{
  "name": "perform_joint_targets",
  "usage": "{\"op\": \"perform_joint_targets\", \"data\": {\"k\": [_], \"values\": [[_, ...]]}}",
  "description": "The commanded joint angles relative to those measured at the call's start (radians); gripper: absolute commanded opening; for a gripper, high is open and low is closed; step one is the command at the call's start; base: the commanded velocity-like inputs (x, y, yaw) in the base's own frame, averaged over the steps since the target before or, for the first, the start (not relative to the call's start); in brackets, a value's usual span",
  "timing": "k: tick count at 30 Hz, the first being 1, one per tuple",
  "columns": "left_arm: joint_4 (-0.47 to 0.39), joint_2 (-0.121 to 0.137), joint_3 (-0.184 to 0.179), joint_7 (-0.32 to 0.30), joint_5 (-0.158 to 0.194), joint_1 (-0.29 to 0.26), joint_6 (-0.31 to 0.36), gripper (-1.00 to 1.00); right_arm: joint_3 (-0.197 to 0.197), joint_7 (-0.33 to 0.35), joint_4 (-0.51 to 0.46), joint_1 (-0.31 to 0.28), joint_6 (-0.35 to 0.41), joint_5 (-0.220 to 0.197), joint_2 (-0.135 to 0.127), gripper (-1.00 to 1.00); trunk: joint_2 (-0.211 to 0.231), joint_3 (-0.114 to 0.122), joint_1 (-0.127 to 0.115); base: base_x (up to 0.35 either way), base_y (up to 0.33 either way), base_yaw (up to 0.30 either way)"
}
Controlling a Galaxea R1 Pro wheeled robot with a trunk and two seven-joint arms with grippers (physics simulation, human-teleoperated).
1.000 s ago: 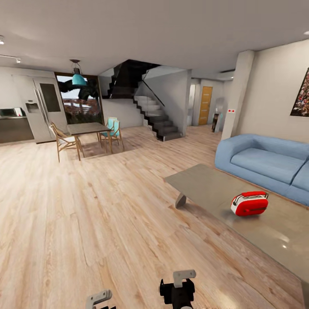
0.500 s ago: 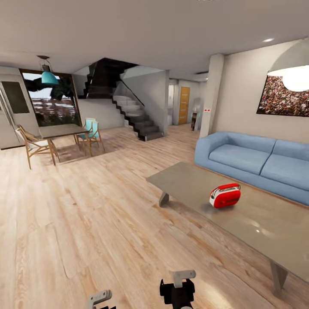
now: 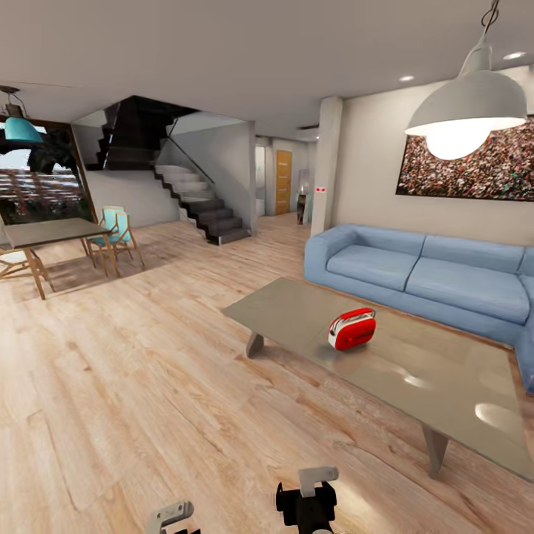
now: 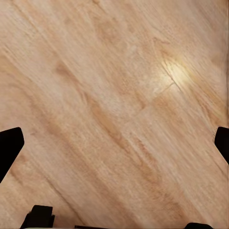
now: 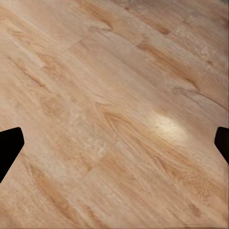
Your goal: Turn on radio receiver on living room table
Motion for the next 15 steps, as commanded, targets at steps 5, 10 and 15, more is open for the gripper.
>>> {"op": "perform_joint_targets", "data": {"k": [5,10,15], "values": [[0.0,0.0,0.0,0.0,0.0,0.0,0.0,1.0,0.0,0.0,0.0,0.0,0.0,0.0,0.0,1.0,0.0,0.0,0.0,0.0,0.0,-0.286],[0.0,0.0,0.0,0.0,0.0,0.0,0.0,1.0,0.003,-0.002,0.0,0.0,0.002,0.0,0.0,1.0,0.0,0.002,0.0,0.0,0.0,-0.087],[0.0,0.0,0.0,0.0,0.0,0.0,0.0,1.0,0.051,-0.002,0.0,0.0,0.014,0.001,0.0,1.0,0.0,0.005,0.0,0.0,0.0,-0.032]]}}
